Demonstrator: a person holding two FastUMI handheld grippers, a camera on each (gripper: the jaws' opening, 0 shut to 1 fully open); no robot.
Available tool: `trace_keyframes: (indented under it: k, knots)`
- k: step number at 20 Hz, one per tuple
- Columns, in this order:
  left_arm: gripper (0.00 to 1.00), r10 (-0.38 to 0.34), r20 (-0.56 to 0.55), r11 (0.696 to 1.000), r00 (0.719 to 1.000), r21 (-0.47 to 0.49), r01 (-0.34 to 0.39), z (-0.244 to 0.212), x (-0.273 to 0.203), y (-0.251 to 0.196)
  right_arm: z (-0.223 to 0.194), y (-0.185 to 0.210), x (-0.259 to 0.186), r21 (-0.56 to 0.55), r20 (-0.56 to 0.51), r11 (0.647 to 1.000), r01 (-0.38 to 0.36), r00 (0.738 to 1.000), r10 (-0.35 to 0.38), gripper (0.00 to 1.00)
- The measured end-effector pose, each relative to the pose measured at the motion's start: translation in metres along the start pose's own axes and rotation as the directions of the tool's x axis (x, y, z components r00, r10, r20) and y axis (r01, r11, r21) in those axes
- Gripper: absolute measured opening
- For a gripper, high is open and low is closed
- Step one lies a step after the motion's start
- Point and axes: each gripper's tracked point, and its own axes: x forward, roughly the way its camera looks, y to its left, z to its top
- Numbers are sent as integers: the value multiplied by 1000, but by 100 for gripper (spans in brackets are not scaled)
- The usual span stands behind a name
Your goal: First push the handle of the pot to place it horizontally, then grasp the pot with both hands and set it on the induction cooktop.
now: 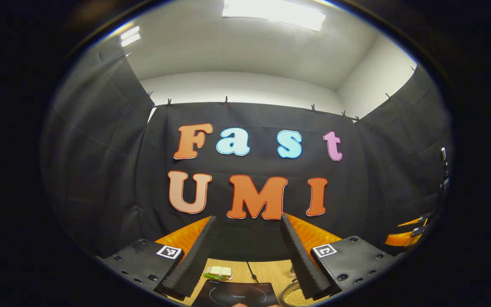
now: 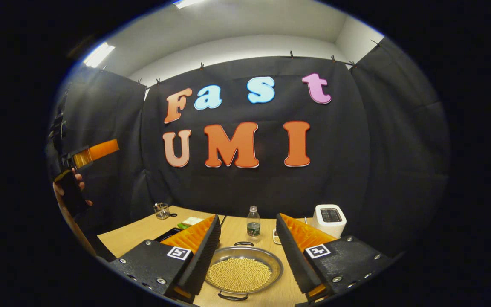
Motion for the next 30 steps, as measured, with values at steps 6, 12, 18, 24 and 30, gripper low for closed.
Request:
trace_keyframes:
  k: [6,12,18,24,30]
  knots:
    - [98,19,-22,1000,1000,10,-19,-10,-3,10,-75,39,12,34,-183,992,-125,974,129,42]
    - [98,25,-57,1000,998,-8,-25,-24,0,18,-153,66,18,88,-374,982,-167,908,188,13]
    - [98,49,-82,998,995,-22,-51,-35,3,28,-235,91,17,222,-594,963,-154,762,259,0]
    - [94,49,-110,998,993,-23,-52,-49,9,29,-281,122,8,363,-687,919,-153,623,375,0]
    - [96,53,-129,998,990,-9,-54,-61,18,29,-317,122,15,406,-742,907,-114,538,400,0]
